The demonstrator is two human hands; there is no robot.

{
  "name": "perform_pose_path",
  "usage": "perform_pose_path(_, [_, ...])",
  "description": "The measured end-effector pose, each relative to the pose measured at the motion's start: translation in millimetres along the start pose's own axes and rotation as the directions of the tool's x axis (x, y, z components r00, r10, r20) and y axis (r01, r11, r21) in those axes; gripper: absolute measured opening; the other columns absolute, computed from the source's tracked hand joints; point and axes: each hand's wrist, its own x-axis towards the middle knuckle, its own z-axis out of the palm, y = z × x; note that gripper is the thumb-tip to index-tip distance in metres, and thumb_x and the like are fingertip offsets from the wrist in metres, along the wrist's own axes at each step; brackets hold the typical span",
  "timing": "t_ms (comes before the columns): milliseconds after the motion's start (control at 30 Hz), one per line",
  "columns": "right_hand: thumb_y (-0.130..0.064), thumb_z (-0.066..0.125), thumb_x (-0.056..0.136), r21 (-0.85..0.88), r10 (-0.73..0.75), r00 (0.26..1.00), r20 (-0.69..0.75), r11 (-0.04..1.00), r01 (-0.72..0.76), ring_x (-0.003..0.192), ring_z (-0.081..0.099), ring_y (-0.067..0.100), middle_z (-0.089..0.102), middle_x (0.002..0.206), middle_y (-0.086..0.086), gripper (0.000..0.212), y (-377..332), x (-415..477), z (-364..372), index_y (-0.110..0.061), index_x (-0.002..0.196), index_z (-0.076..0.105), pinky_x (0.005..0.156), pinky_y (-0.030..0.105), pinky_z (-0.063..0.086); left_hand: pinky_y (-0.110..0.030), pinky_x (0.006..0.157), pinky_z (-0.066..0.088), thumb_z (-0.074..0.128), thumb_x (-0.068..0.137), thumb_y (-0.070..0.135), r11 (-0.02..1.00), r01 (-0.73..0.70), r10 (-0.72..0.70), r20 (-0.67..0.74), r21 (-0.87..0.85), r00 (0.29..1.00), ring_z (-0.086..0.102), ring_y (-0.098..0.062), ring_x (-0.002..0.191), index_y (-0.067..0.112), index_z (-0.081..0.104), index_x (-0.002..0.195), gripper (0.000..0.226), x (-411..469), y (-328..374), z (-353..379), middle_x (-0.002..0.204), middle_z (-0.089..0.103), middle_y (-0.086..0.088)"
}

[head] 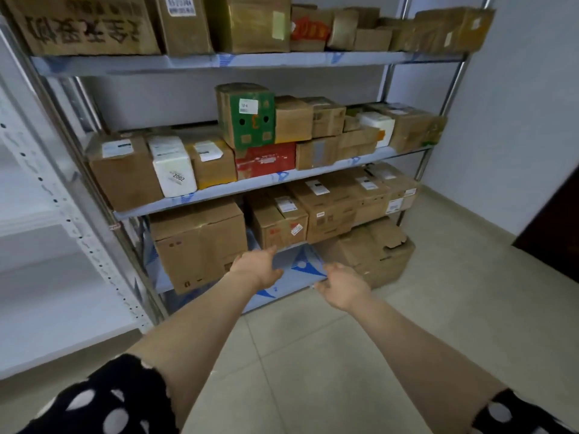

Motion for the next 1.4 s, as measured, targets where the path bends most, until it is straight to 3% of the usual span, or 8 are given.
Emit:
perform_pose_path(233, [-0.039, 0.04, 0.099, 0.005, 0.198, 0.979, 0.055, 0.98, -0.199, 0.129, 0.042, 0.031, 0.043, 0.141, 0.016, 0.051, 100, 50, -9, -0.009, 0.14, 0.041, 0.103, 0.035, 0.037, -0.039, 0.106, 0.039, 0.049, 0.095, 0.041, 0.99, -0.138, 0.134, 0.094, 0.029, 0.987, 0.042, -0.03, 0.131, 0.023, 0.022, 0.151, 0.064, 115, 81, 26, 0.15, 0.037, -0.01])
perform_pose_path(400, [-0.039, 0.04, 0.099, 0.009, 0.203, 0.977, 0.067, 0.979, -0.204, 0.126, 0.044, 0.029, 0.047, 0.136, 0.014, 0.049, 195, 104, -28, -0.01, 0.139, 0.043, 0.101, 0.035, 0.039, -0.037, 0.106, 0.038, 0.048, 0.096, 0.039, 0.988, -0.153, 0.152, 0.118, -0.001, 0.981, 0.04, -0.029, 0.133, 0.015, 0.027, 0.148, 0.061, 189, 157, 43, 0.15, 0.037, -0.01])
perform_pose_path(467, [-0.038, 0.04, 0.1, 0.024, 0.187, 0.98, 0.073, 0.982, -0.189, 0.123, 0.046, 0.028, 0.049, 0.133, 0.013, 0.045, 240, 127, -39, -0.01, 0.135, 0.046, 0.099, 0.034, 0.04, -0.035, 0.105, 0.037, 0.046, 0.098, 0.036, 0.992, -0.124, 0.127, 0.139, -0.031, 0.982, 0.04, -0.028, 0.132, 0.013, 0.033, 0.145, 0.054, 216, 193, 54, 0.146, 0.041, -0.011])
perform_pose_path(567, [-0.038, 0.039, 0.1, 0.035, 0.171, 0.978, 0.123, 0.984, -0.177, 0.125, 0.046, 0.028, 0.048, 0.134, 0.012, 0.046, 312, 160, -52, -0.01, 0.136, 0.044, 0.101, 0.037, 0.041, -0.028, 0.085, 0.037, 0.045, 0.1, 0.027, 0.996, -0.047, 0.059, 0.178, -0.071, 0.982, 0.05, -0.021, 0.117, 0.021, 0.047, 0.12, 0.021, 255, 243, 80, 0.118, 0.057, -0.01])
perform_pose_path(700, [-0.036, 0.038, 0.101, 0.026, 0.159, 0.97, 0.183, 0.986, -0.167, 0.128, 0.043, 0.028, 0.044, 0.14, 0.012, 0.047, 400, 202, -67, -0.008, 0.139, 0.04, 0.104, 0.038, 0.039, -0.032, 0.101, 0.036, 0.049, 0.097, 0.036, 0.989, 0.085, -0.056, 0.222, -0.12, 0.973, 0.048, -0.025, 0.126, 0.014, 0.039, 0.142, 0.052, 305, 296, 110, 0.14, 0.049, -0.009])
perform_pose_path(833, [-0.033, 0.038, 0.101, 0.052, 0.146, 0.957, 0.25, 0.985, -0.163, 0.132, 0.04, 0.03, 0.041, 0.143, 0.014, 0.047, 456, 255, -74, -0.008, 0.141, 0.039, 0.106, 0.04, 0.037, -0.033, 0.105, 0.032, 0.045, 0.098, 0.04, 0.979, 0.181, -0.148, 0.276, -0.097, 0.95, 0.038, -0.026, 0.134, 0.013, 0.03, 0.147, 0.058, 347, 327, 139, 0.148, 0.038, -0.009])
perform_pose_path(1167, [-0.038, 0.039, 0.1, 0.012, 0.159, 0.915, 0.37, 0.984, -0.176, 0.131, 0.041, 0.029, 0.043, 0.142, 0.012, 0.051, 558, 434, -43, -0.008, 0.141, 0.038, 0.105, 0.039, 0.038, -0.033, 0.109, 0.031, 0.045, 0.099, 0.034, 0.914, 0.367, -0.289, 0.358, -0.174, 0.888, 0.035, -0.027, 0.137, 0.009, 0.032, 0.146, 0.055, 516, 353, 202, 0.15, 0.036, -0.01])
perform_pose_path(1400, [-0.031, 0.038, 0.102, -0.026, 0.163, 0.887, 0.431, 0.985, -0.169, 0.125, 0.048, 0.028, 0.05, 0.136, 0.012, 0.043, 622, 566, 13, -0.007, 0.137, 0.042, 0.098, 0.035, 0.041, -0.033, 0.099, 0.04, 0.04, 0.1, 0.038, 0.808, 0.565, -0.447, 0.448, -0.169, 0.774, 0.046, -0.029, 0.127, 0.011, 0.041, 0.141, 0.049, 618, 353, 261, 0.143, 0.047, -0.011])
